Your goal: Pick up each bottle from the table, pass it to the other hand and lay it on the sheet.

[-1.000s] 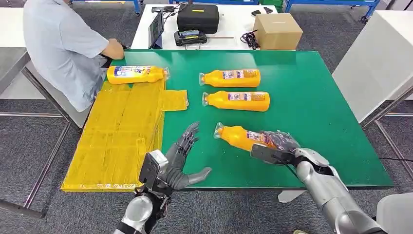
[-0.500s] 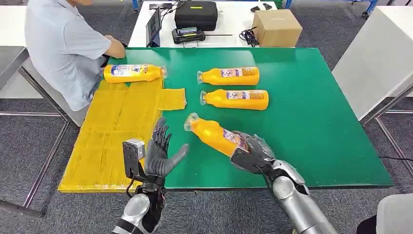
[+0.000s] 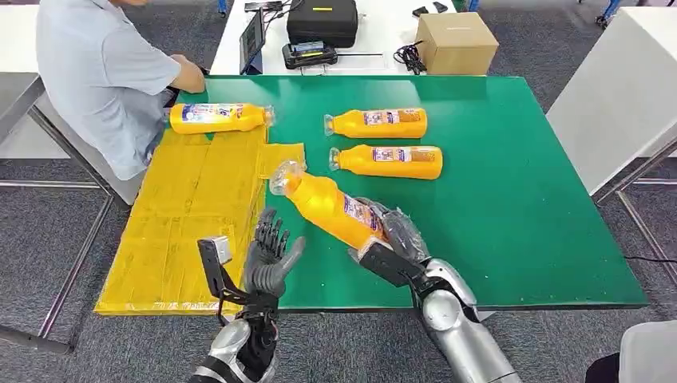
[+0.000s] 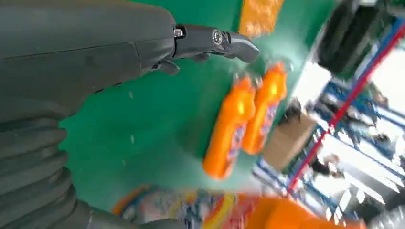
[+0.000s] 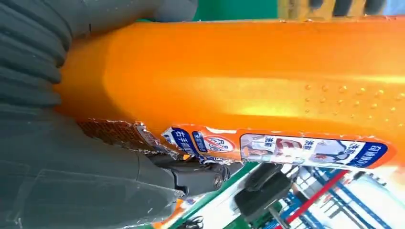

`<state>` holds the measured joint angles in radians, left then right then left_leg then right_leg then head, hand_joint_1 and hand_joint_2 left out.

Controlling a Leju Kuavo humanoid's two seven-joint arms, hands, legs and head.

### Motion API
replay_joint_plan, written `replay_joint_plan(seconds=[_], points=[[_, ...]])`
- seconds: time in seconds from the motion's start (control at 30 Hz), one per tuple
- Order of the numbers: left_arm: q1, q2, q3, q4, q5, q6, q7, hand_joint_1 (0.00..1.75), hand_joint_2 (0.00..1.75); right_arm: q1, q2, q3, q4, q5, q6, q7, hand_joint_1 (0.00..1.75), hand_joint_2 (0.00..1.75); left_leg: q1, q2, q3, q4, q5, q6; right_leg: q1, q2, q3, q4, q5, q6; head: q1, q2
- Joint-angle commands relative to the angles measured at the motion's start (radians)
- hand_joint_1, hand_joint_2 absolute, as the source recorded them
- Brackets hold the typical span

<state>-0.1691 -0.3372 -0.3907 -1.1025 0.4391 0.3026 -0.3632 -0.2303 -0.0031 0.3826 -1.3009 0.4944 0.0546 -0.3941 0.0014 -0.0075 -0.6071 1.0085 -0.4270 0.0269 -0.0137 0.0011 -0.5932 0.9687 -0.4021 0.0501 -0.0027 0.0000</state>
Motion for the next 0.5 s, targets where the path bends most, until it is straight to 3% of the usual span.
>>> replay_joint_plan(seconds=[0.03,0.2,0.5], points=[[0.034,0.000,-0.039,-0.104,0.044,-0.161,0.006,0.00,1.75,-0.107,0.032,0.086,0.254,-0.035,0.005,-0.026,1.75,1.75,0.000,0.003,0.003,0.000,-0.001,-0.001,0.000,0.003,0.002,-0.001,0.000,-0.001,0.000,0.000],[-0.002,0.052,-0.067,-0.061,0.078,-0.249,0.001,0.00,1.75,-0.142,0.034,0.109,0.330,-0.058,0.016,-0.041,1.75,1.75,0.000,0.003,0.005,-0.001,-0.002,-0.001,0.000,0.003,0.004,-0.001,-0.001,-0.002,0.000,0.000],[-0.026,0.053,-0.103,-0.013,0.009,-0.176,0.000,0.00,1.75,-0.140,0.036,0.130,0.345,-0.062,0.021,-0.041,1.75,1.75,0.000,0.001,0.004,-0.001,-0.001,-0.001,0.000,0.000,0.003,-0.001,-0.001,-0.002,0.001,0.000]])
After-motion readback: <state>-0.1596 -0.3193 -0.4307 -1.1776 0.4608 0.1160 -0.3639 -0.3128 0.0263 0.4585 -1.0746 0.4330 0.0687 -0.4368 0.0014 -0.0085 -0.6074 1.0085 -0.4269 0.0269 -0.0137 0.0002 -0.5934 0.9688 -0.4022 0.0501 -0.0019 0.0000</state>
